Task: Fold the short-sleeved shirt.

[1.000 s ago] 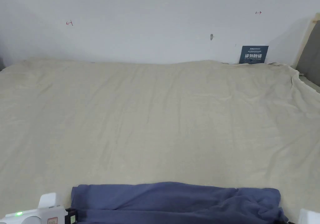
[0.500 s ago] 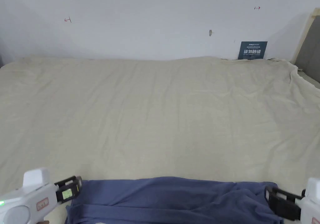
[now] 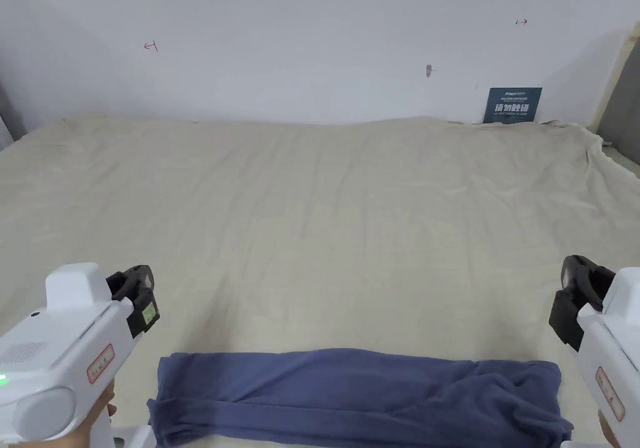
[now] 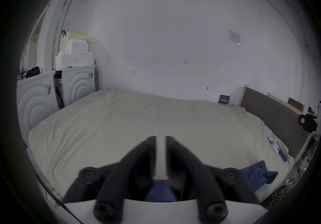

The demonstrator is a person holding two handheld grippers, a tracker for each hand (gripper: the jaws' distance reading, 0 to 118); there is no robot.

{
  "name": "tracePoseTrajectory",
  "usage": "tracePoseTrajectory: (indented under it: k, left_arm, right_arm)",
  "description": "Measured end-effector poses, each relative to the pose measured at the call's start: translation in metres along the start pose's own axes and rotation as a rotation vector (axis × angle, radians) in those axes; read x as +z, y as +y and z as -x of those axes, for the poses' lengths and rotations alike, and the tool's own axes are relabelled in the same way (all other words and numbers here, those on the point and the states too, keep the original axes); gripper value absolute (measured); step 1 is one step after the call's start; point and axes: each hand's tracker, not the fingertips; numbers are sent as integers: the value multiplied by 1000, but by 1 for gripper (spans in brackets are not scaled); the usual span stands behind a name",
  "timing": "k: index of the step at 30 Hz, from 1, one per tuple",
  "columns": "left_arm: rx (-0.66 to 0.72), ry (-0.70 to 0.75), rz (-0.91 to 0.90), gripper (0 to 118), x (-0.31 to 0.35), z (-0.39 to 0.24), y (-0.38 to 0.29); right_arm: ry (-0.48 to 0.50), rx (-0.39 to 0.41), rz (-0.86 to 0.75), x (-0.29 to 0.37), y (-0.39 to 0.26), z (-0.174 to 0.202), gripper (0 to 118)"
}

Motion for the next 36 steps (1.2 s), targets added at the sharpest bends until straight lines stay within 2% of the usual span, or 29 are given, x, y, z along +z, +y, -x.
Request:
tracePoseTrajectory:
  k: [2,25,32,36]
  left_arm:
    - [-15,-5,2,0,6,-2,0]
    - [-2,-39,69,0,-8,6,0]
    - [144,-153,269,0,-51,45,-12]
    - [312,-282,434,0,-85,83,-33]
  right_arm:
    - [13,-9,9,-2,-1,-2,0]
    - [28,-14,26,-14,-6,-1,0]
    - [21,-11,53,-23,-10,0,0]
    - [12,-6,80,-31,-15,2,0]
